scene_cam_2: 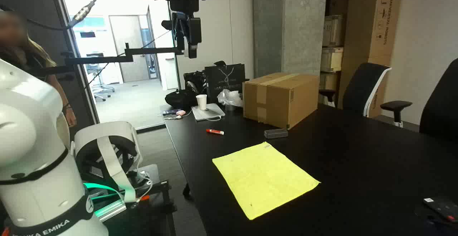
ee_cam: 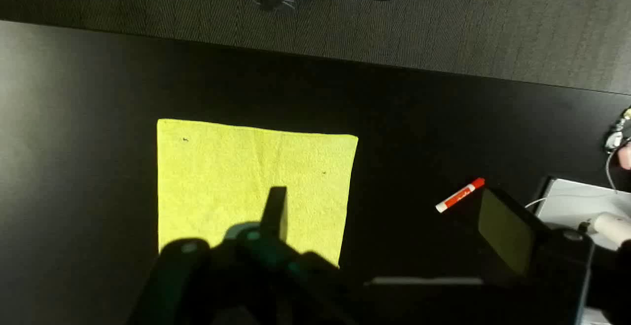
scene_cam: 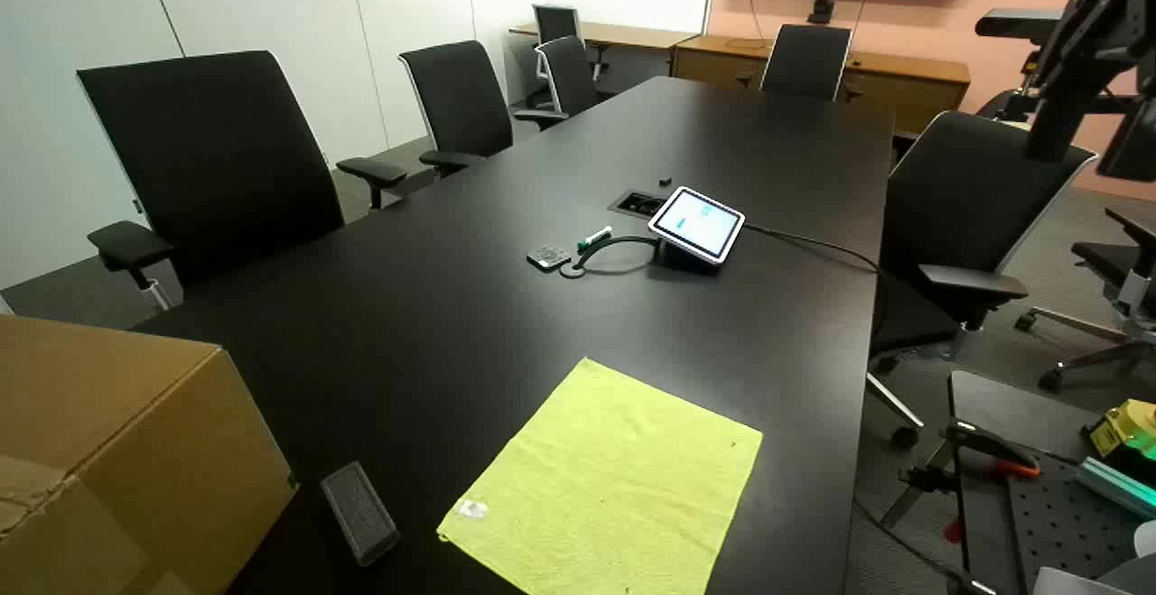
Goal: Fold the yellow towel in half
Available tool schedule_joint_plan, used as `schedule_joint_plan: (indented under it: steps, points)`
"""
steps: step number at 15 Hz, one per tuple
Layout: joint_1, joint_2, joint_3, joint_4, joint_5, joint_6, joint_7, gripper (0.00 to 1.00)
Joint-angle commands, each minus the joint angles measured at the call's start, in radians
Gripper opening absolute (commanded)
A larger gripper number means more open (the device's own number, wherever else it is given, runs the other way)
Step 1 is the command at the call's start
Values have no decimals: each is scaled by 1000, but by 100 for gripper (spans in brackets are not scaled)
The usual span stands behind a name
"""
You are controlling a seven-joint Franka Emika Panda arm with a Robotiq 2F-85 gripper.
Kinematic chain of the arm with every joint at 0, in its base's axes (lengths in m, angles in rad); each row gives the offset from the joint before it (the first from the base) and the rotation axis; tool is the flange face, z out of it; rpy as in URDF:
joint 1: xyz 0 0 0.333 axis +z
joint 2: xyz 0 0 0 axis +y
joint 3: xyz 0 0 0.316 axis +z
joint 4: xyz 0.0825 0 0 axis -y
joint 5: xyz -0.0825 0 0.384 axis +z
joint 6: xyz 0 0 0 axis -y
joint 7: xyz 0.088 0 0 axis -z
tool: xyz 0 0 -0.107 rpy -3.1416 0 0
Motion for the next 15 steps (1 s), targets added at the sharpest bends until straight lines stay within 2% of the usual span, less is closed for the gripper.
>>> schedule_joint_plan:
  steps: [1, 6, 10, 15]
  points:
    - [-22, 0, 16, 8, 10, -6, -10, 100]
    - [-26, 4, 15, 8, 5, -1, -18, 100]
    - [-32, 45, 8, -45, 0, 81, -63, 100]
    - [-32, 156, 8, -191, 3, 360, -123, 100]
